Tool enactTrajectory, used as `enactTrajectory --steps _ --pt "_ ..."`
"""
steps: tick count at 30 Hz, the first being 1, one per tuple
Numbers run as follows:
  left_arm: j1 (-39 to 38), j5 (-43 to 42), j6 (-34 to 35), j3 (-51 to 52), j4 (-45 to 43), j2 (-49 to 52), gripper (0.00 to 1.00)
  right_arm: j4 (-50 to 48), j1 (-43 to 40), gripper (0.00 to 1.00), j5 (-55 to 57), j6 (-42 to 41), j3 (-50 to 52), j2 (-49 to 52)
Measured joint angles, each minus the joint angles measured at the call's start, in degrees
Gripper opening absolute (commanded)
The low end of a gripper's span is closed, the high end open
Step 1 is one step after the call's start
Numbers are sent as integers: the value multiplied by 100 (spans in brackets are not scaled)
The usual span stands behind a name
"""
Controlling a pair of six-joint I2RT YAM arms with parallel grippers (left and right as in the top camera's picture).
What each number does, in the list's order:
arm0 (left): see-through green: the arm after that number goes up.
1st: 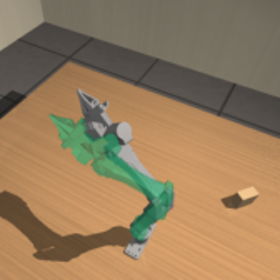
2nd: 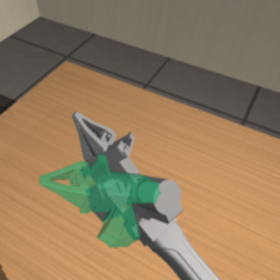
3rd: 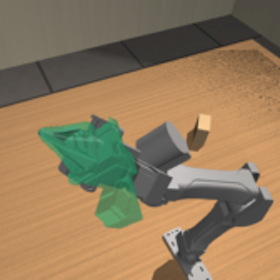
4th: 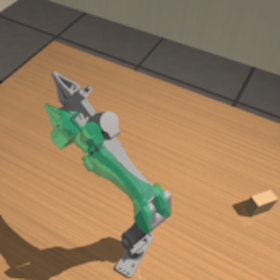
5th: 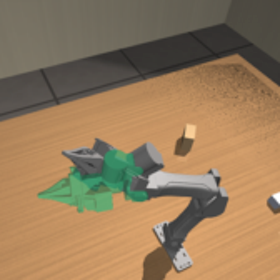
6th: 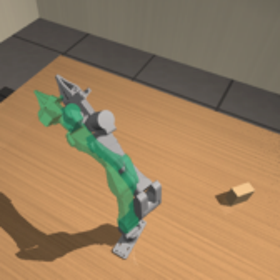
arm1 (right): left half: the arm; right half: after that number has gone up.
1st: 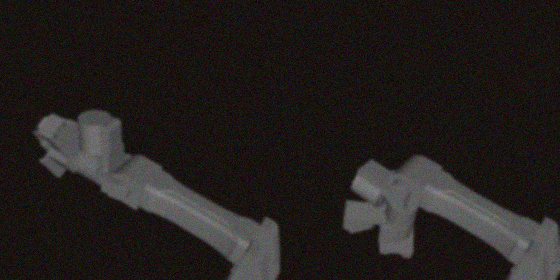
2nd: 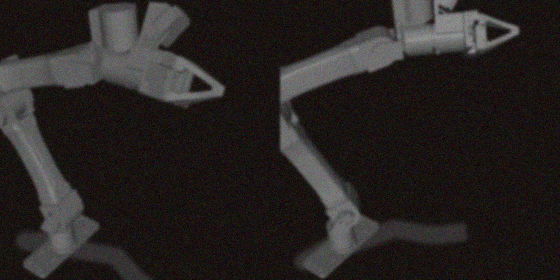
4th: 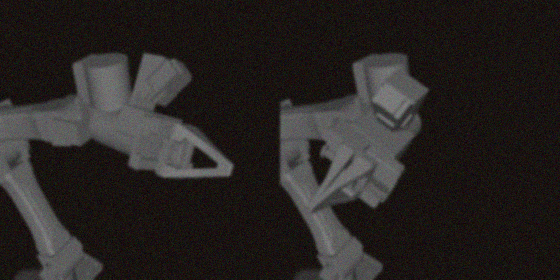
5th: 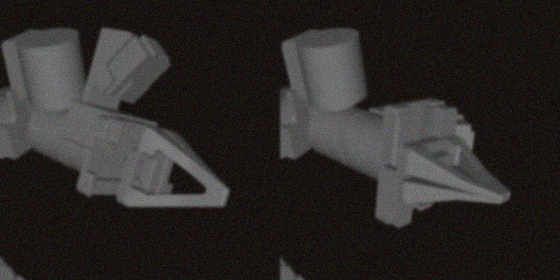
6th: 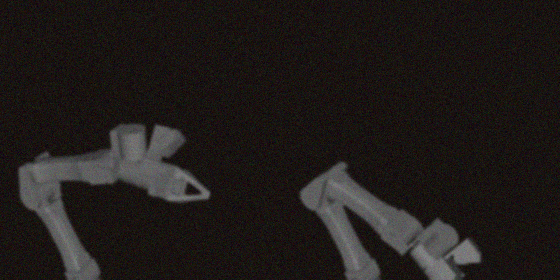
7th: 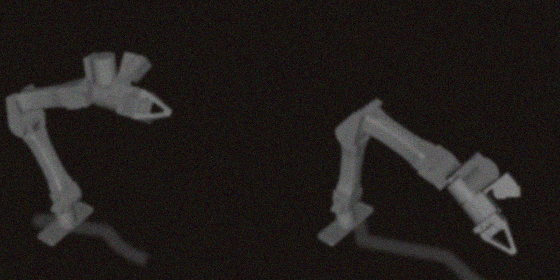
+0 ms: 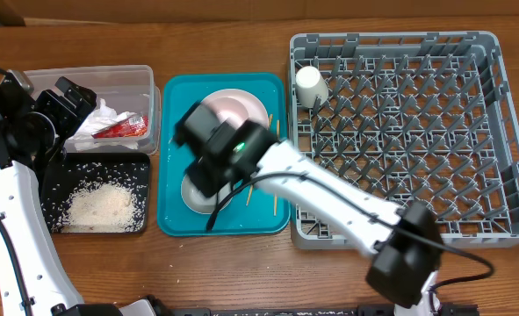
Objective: Sort waste into correct bins and load items into the dishwasher
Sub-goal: 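Move the right gripper back over the teal tray to the grey bowl, then lower the right gripper into the grey bowl and grip its rim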
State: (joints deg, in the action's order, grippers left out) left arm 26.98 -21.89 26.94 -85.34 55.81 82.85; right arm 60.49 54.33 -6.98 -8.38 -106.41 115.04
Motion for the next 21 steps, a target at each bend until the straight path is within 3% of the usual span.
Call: enactTrajectory --steps 8,21 --pt "0 0 0 0 0 0 100 101 682 21 20 -153 7 474" --pt "0 0 0 0 0 0 100 13 721 27 280 -636 481 549"
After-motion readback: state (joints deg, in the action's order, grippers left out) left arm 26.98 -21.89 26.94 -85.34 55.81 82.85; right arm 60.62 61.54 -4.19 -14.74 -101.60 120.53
